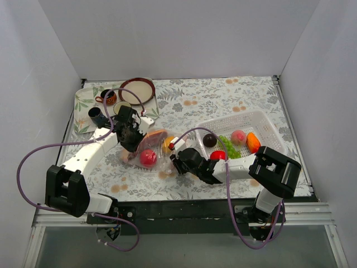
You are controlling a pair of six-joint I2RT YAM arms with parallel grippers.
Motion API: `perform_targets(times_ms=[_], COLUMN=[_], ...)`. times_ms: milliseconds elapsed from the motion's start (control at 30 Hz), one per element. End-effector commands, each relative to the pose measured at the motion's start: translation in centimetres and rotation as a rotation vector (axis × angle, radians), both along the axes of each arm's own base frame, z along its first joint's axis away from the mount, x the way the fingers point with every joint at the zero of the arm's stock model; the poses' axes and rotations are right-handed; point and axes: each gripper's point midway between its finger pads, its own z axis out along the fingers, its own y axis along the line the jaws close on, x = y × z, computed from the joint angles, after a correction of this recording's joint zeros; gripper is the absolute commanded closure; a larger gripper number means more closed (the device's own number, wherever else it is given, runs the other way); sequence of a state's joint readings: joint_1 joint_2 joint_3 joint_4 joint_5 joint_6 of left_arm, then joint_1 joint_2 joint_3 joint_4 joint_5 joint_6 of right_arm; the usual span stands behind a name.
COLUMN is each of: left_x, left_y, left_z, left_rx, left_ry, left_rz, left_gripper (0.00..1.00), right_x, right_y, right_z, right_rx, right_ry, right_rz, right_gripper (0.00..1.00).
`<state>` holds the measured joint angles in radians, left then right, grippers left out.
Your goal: Open the zip-top bag and remove the fake food
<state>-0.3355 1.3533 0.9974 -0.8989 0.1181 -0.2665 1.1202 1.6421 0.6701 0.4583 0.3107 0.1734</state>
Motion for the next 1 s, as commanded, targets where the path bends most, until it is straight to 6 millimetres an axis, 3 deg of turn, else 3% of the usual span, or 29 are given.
perform_targets(times_ms=[0, 100, 200, 300, 433, 500, 533, 667, 700, 767, 800, 867, 900, 967], left_x=[3.3, 4.2, 4.2, 3.9, 1.7, 0.6, -0.5, -3.0, -3.3, -3.3, -3.0, -1.8, -0.7, 0.8], left_y=[-2.3, -3.9, -5.3, -5.4, -4.3, -3.7, -3.1, -1.6, -1.2, -0.2, 0.0, 0.7, 0.6, 0.2], left_z=[7.9, 10.9, 11.2, 9.3, 6.8, 7.1, 6.2, 5.7, 5.7, 6.4, 6.9, 8.3, 9.8, 10.6], left_rx=[-0.126, -0.195, -0.243, -0.228, -0.186, -0.183, -0.164, -0.128, -0.114, -0.071, -0.058, -0.026, -0.029, -0.033], left_ry=[-0.146, -0.153, -0.078, 0.001, 0.067, 0.034, 0.055, 0.066, 0.066, 0.043, 0.02, -0.05, -0.103, -0.139], left_rz=[0.0, -0.023, -0.047, -0.057, -0.049, -0.049, -0.045, -0.036, -0.03, -0.009, -0.004, 0.009, 0.012, 0.014], left_gripper=[0.99, 0.97, 0.94, 0.93, 0.98, 1.0, 1.0, 1.0, 0.85, 0.73, 0.56, 0.35, 0.18, 0.13], right_x=[0.9, 0.9, 1.0, 1.1, 1.0, 1.0, 1.0, 1.4, 1.5, 1.7, 1.7, 1.6, 1.5, 1.5], right_y=[1.7, 2.0, 1.8, 1.6, 1.3, 1.3, 1.3, 1.5, 1.4, 1.5, 1.5, 1.6, 1.6, 1.6], right_z=[1.6, 1.7, 1.5, 1.4, 1.2, 1.3, 1.2, 1.6, 1.4, 1.5, 1.5, 1.6, 1.6, 1.7], right_rx=[0.057, 0.068, 0.066, 0.065, 0.066, 0.07, 0.068, 0.07, 0.061, 0.058, 0.059, 0.062, 0.063, 0.07], right_ry=[-0.021, -0.021, -0.022, -0.019, -0.013, -0.015, -0.015, -0.029, -0.027, -0.03, -0.03, -0.03, -0.032, -0.032], right_rz=[0.001, 0.0, -0.008, -0.012, -0.014, -0.015, -0.014, -0.016, -0.018, -0.019, -0.015, -0.009, -0.008, -0.007], right_gripper=[0.53, 0.52, 0.52, 0.52, 0.52, 0.52, 0.52, 0.51, 0.51, 0.51, 0.51, 0.51, 0.51, 0.51])
